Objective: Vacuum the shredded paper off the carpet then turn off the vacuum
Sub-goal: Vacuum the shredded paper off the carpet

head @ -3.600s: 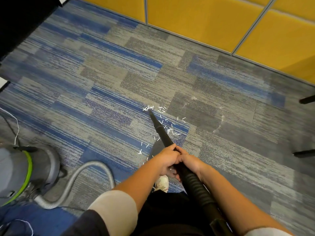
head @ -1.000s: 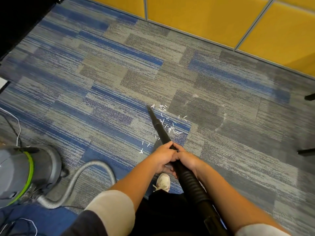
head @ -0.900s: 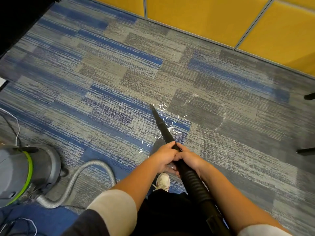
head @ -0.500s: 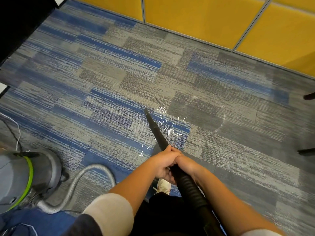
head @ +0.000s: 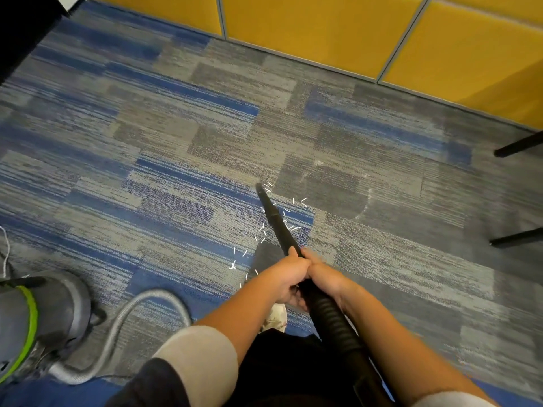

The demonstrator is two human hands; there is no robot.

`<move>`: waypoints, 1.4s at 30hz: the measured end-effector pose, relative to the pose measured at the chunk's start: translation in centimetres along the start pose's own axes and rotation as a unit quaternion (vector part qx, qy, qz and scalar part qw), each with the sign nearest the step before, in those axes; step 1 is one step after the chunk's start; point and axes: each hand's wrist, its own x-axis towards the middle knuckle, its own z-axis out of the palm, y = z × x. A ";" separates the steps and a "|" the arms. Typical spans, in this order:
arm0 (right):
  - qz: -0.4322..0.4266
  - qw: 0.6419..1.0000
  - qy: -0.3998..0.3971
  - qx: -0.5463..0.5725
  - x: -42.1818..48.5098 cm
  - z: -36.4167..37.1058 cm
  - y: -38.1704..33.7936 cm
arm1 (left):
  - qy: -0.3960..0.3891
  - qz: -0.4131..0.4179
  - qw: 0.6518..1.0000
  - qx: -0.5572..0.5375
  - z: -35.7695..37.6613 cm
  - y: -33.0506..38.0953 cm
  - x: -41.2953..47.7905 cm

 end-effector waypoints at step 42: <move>-0.012 1.000 -0.009 -0.003 0.6 -0.4 1.1 | -0.022 0.031 0.998 0.042 -0.5 -0.9 2.0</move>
